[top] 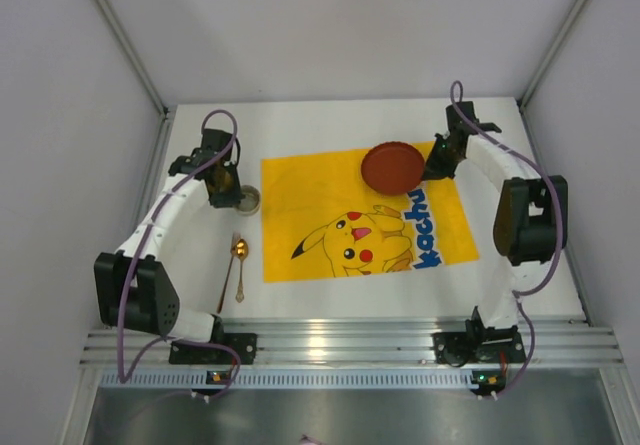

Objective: Set the dinner table for one person

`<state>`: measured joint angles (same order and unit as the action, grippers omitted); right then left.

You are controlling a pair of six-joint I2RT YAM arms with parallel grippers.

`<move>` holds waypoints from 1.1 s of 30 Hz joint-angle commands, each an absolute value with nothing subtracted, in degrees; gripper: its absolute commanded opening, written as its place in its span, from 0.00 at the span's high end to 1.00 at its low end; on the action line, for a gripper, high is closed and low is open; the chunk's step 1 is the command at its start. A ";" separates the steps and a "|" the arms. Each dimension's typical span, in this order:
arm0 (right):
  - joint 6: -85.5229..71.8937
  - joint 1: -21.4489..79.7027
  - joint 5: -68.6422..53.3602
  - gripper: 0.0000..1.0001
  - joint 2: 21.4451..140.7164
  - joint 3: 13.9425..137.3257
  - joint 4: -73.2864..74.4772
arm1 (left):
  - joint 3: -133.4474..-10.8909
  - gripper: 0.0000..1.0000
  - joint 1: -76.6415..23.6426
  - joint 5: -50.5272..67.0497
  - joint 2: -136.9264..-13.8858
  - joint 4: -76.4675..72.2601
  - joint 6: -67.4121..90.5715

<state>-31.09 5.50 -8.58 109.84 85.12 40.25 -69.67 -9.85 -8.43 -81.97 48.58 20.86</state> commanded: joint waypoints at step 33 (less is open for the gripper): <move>-32.35 23.74 -5.46 0.11 92.48 66.96 36.28 | -100.44 1.00 -16.87 -3.78 -98.06 49.57 24.61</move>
